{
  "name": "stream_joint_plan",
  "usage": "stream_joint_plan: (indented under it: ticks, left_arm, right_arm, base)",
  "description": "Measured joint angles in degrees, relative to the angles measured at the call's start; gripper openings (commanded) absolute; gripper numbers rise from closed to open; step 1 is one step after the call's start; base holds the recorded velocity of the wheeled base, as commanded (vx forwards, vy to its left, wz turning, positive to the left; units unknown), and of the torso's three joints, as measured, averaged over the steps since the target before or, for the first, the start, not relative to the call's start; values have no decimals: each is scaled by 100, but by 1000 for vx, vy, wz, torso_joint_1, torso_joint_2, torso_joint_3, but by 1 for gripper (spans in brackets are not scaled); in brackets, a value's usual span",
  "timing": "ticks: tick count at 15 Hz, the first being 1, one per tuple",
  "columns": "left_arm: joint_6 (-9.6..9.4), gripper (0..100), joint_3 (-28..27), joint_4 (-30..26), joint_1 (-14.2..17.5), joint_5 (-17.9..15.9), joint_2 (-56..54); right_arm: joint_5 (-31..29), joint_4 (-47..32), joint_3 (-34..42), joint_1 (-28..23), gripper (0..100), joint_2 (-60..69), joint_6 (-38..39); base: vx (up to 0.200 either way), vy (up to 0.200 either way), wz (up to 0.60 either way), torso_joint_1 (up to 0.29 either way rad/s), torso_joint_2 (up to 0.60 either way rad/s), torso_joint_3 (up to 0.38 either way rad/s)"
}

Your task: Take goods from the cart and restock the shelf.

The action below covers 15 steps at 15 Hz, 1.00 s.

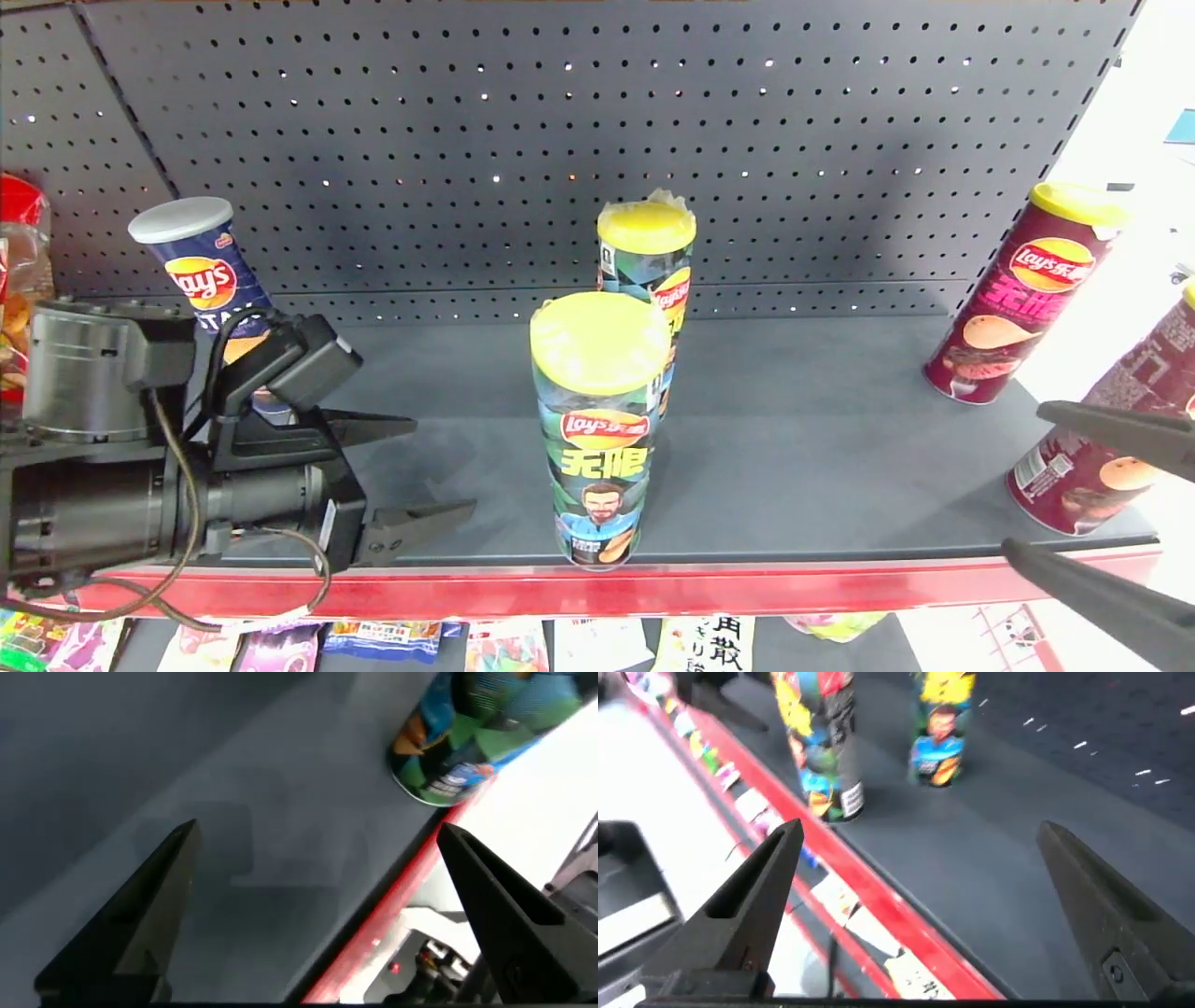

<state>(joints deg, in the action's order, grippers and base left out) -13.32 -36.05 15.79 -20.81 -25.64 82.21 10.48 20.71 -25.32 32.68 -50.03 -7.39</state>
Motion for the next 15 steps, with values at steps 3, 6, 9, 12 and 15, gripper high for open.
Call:
stream_joint_plan:
  ticks: [3, 6, 9, 12, 15]
  left_arm:
    - [-13, 100, -149, -6, -322, 123, 293]
    - [-16, 100, -205, -6, -496, 199, 494]
    - [-20, 100, -317, 0, -536, 271, 679]
    - [-22, 100, -532, 0, -623, 396, 885]
    - [-22, 100, -711, 2, -719, 411, 1068]
  right_arm:
    - [2, 0, 21, -407, 100, 240, 193]
    - [-4, 0, -17, -560, 100, 354, 323]
    - [-6, 0, -100, -639, 100, 395, 323]
    - [-12, 0, -135, -664, 100, 406, 334]
    - [-9, 0, -191, -713, 100, 404, 336]
  base:
    - [0, 0, 0, 0, 0, 0]
    - [0, 0, 0, 0, 0, 0]
    - [0, 0, 0, 0, 0, 0]
    - [0, 0, 0, 0, 0, 0]
    - [0, 0, 0, 0, 0, 0]
